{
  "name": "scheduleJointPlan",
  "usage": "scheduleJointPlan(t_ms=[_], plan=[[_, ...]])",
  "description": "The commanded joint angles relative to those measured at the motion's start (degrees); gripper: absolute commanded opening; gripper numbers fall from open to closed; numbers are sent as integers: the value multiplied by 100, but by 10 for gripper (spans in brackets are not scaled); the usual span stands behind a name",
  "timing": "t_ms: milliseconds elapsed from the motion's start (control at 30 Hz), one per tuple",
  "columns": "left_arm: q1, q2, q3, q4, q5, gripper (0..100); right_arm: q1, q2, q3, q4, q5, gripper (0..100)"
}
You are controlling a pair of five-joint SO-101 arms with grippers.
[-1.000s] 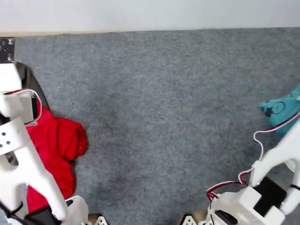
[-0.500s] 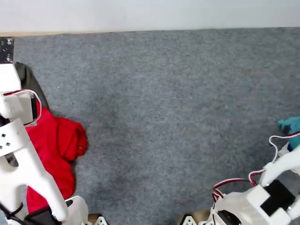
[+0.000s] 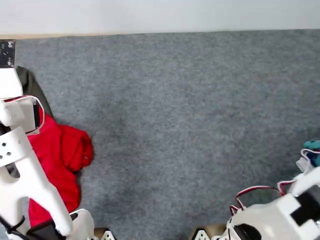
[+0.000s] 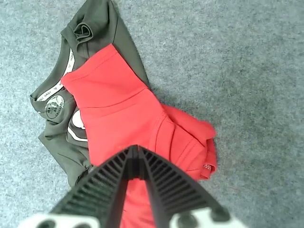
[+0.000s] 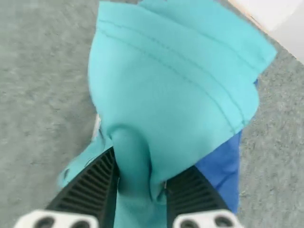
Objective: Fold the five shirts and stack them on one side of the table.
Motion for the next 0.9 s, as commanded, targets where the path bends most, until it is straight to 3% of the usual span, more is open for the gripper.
scheduleJointPlan(t_ms=[0, 300, 367, 600, 867], plan=[[-9, -211, -22, 123, 0, 2, 215, 268, -105, -558, 281, 9], [-9, -211, 171, 123, 0, 2, 514, 936, -105, -1349, 985, 15], [-9, -211, 233, 123, 0, 2, 567, 954, -105, -1323, 1125, 54], [-9, -211, 233, 123, 0, 2, 690, 629, -624, -831, 440, 287], [-9, -211, 233, 123, 0, 2, 189, 171, -949, 207, 237, 307]])
